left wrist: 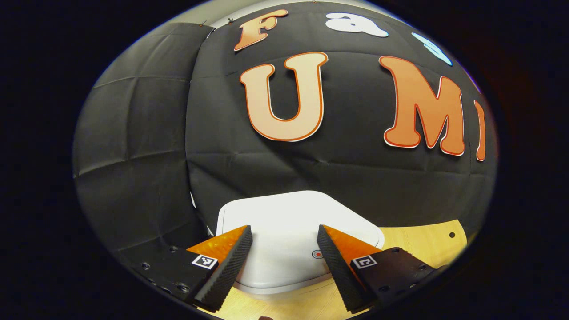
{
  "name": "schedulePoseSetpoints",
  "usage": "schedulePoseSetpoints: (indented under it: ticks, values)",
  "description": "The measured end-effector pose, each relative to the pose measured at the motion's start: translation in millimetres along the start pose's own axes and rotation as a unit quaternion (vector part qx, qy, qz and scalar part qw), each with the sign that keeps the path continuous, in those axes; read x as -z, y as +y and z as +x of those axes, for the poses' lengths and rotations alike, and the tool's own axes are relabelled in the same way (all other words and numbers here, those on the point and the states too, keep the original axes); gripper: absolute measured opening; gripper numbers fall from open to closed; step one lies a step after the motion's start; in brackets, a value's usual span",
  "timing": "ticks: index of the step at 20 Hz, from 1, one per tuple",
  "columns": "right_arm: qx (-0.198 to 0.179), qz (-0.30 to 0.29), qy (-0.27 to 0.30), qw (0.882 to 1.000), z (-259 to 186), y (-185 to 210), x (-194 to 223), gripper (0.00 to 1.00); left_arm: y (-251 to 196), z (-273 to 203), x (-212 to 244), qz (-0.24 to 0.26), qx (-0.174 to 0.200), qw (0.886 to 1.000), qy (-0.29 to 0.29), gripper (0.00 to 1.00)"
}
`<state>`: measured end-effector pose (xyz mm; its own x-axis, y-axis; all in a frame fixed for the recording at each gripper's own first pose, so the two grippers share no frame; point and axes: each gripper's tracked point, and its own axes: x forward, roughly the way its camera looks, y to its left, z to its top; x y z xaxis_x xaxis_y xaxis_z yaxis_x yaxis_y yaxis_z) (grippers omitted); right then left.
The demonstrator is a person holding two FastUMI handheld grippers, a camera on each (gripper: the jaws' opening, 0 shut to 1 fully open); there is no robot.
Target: Press the lid of the desktop garbage bin to open it, pick up the crumpled paper on the desktop and throw it into the bin, then pick up the pop can on the desktop and drop it into the bin, and finally close the garbage bin lid.
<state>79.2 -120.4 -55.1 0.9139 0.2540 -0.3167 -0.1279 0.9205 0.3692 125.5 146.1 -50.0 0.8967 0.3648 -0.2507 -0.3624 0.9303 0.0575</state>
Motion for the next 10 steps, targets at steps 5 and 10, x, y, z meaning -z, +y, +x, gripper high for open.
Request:
schedulePoseSetpoints:
  ticks: [5, 10]
  values:
    - [0.015, -0.007, -0.021, 1.0, -8.4, 0.6, -11.1, 0.94, -13.4, -22.8, -21.1, -0.014, 0.027, 0.999, -0.011, 0.94]
    - [0.036, -0.056, -0.064, 0.996, -21.4, 20.5, -31.4, 0.94, -59.9, -85.1, -72.9, 0.002, 0.095, 0.994, -0.058, 0.94]
